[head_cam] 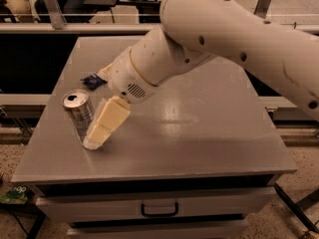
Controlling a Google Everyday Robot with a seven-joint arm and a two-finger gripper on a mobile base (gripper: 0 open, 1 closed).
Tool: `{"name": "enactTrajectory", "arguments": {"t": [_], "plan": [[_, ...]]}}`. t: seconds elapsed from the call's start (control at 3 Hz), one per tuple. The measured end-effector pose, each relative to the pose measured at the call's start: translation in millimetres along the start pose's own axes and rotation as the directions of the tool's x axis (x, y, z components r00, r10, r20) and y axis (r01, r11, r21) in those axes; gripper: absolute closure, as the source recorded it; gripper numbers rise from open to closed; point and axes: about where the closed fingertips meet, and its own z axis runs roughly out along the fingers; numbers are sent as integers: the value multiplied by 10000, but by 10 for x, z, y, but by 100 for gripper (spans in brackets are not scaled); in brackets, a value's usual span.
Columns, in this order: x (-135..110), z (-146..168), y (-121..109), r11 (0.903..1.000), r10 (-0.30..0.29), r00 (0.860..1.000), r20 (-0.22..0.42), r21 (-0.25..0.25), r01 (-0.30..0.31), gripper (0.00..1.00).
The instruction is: Knock redbull can over
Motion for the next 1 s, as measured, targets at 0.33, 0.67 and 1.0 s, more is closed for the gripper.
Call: {"name": "enactTrajectory", "arguments": {"t": [0.33,0.67,1.0], "plan": [[-87,118,15,9998,-135,9998,131,-169,137,0],[-176,202,20,9993,-254,9995,196,-278,259,0],[-254,279,31,9985,-332,9992,207,-418,340,19]]}}
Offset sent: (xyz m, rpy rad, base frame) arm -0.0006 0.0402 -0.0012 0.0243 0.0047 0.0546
